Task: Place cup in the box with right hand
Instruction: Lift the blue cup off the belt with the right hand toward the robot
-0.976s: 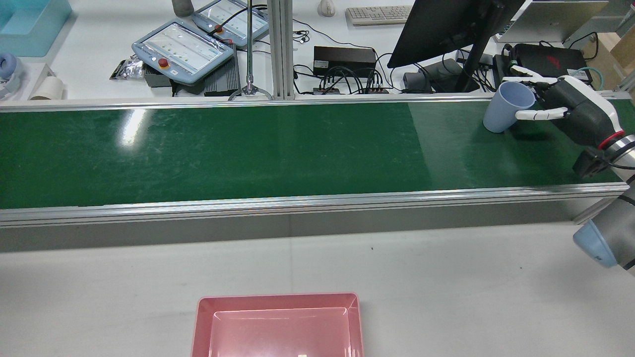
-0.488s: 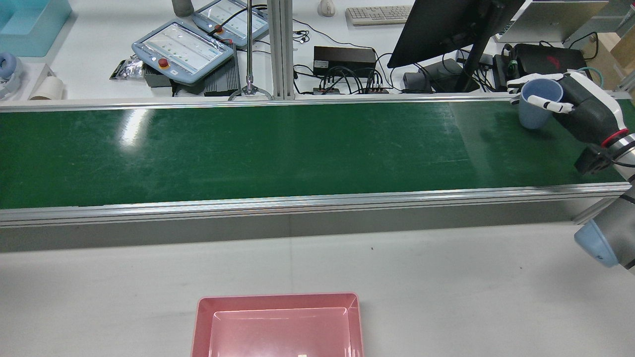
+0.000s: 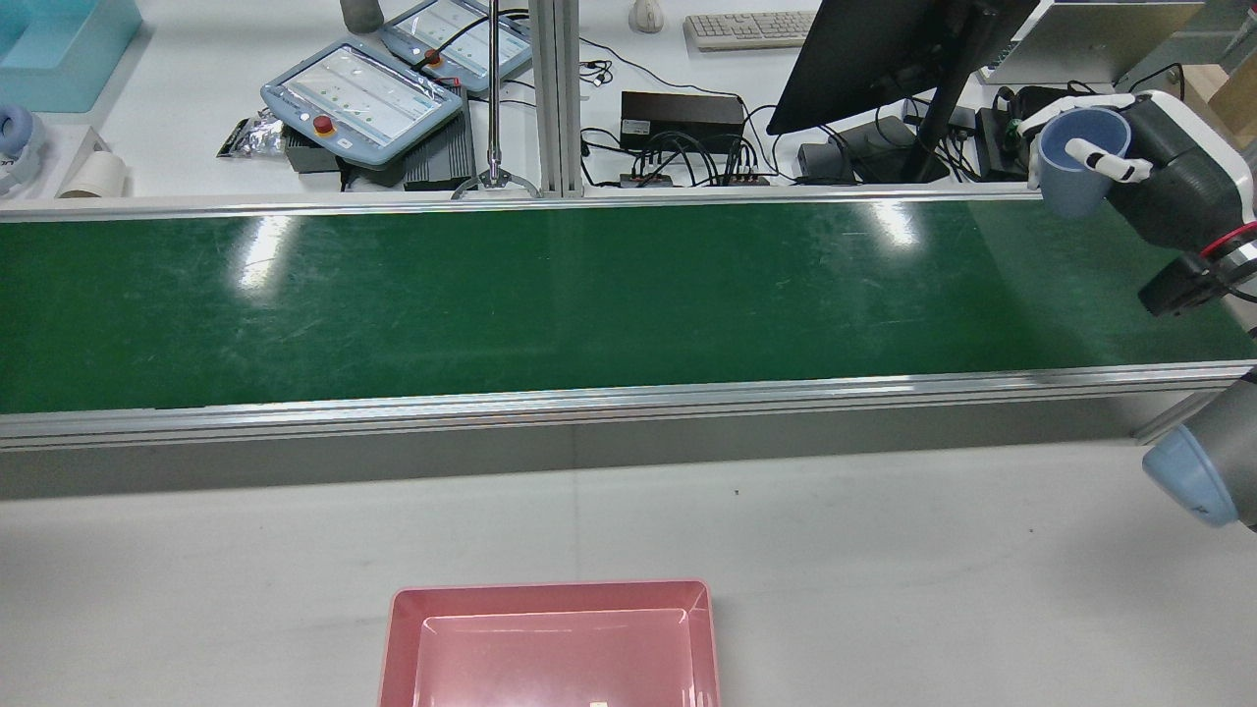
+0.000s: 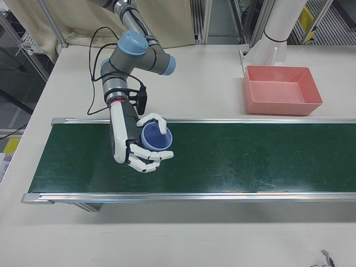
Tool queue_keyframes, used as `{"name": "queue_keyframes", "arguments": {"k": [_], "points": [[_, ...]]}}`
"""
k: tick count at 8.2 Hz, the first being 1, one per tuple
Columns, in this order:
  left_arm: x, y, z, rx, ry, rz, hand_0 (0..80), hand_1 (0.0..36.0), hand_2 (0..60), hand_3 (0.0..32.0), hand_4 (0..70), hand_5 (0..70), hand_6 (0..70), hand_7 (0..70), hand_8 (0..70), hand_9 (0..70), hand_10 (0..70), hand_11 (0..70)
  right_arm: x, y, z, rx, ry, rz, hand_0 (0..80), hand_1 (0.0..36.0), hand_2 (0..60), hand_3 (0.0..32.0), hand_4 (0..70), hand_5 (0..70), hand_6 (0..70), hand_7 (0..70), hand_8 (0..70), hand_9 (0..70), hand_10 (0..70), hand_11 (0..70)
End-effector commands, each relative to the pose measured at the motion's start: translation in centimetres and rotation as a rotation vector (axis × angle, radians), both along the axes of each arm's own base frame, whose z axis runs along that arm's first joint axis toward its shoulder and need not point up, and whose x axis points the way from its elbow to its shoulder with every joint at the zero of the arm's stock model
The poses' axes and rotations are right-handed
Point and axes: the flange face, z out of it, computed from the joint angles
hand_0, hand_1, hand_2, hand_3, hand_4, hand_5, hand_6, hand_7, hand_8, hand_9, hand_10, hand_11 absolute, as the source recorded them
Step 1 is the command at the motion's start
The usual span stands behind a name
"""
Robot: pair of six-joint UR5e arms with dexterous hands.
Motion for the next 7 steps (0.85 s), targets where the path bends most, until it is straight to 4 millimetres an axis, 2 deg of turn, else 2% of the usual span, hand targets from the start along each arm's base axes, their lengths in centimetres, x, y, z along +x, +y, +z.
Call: {"name": "queue_keyframes", "arguments": {"k": [1, 2, 3, 4, 5, 6, 7], "points": [[0.0, 0.0, 0.0, 0.001, 0.0, 0.0, 0.0, 0.0, 0.0, 0.0, 0.0, 0.0, 0.0, 0.0, 0.0, 0.0, 0.0, 0.0, -5.8, 4.6, -15.1, 0.167, -0.112, -0.049, 52.2, 36.0, 60.0, 0.0, 43.3, 22.9, 48.2, 70.0, 70.0, 70.0, 61.7, 70.0], [0.0, 0.0, 0.0, 0.001, 0.0, 0.001, 0.0, 0.0, 0.0, 0.0, 0.0, 0.0, 0.0, 0.0, 0.0, 0.0, 0.0, 0.0, -8.6, 7.1, -20.7, 0.237, -0.133, -0.081, 55.7, 36.0, 60.0, 0.0, 48.4, 21.5, 47.0, 70.0, 70.0, 70.0, 57.9, 70.0], [0.0, 0.0, 0.0, 0.001, 0.0, 0.0, 0.0, 0.0, 0.0, 0.0, 0.0, 0.0, 0.0, 0.0, 0.0, 0.0, 0.0, 0.0, -11.9, 11.1, -24.7, 0.29, -0.137, -0.144, 55.7, 34.6, 60.0, 0.0, 51.3, 19.6, 45.5, 70.0, 70.0, 70.0, 54.0, 70.0], [0.0, 0.0, 0.0, 0.001, 0.0, 0.0, 0.0, 0.0, 0.0, 0.0, 0.0, 0.0, 0.0, 0.0, 0.0, 0.0, 0.0, 0.0, -15.8, 15.3, -27.2, 0.34, -0.127, -0.226, 54.6, 29.9, 60.0, 0.0, 50.2, 18.0, 44.2, 70.0, 70.0, 70.0, 50.5, 70.0], [0.0, 0.1, 0.0, -0.001, 0.0, 0.0, 0.0, 0.0, 0.0, 0.0, 0.0, 0.0, 0.0, 0.0, 0.0, 0.0, 0.0, 0.0, -19.8, 19.5, -28.8, 0.387, -0.096, -0.305, 53.8, 25.6, 60.0, 0.0, 46.9, 16.3, 42.7, 70.0, 65.7, 70.0, 46.8, 67.0], [0.0, 0.0, 0.0, 0.001, 0.0, 0.0, 0.0, 0.0, 0.0, 0.0, 0.0, 0.0, 0.0, 0.0, 0.0, 0.0, 0.0, 0.0, -22.9, 23.2, -29.8, 0.407, -0.086, -0.357, 51.9, 20.4, 47.8, 0.0, 46.2, 14.6, 41.4, 70.0, 62.6, 70.0, 43.3, 61.7], [0.0, 0.0, 0.0, -0.001, 0.0, 0.0, 0.0, 0.0, 0.0, 0.0, 0.0, 0.0, 0.0, 0.0, 0.0, 0.0, 0.0, 0.0, -25.7, 26.5, -30.0, 0.398, -0.091, -0.397, 50.8, 15.4, 34.3, 0.0, 45.0, 13.5, 40.6, 70.0, 61.0, 70.0, 41.9, 59.4]]}}
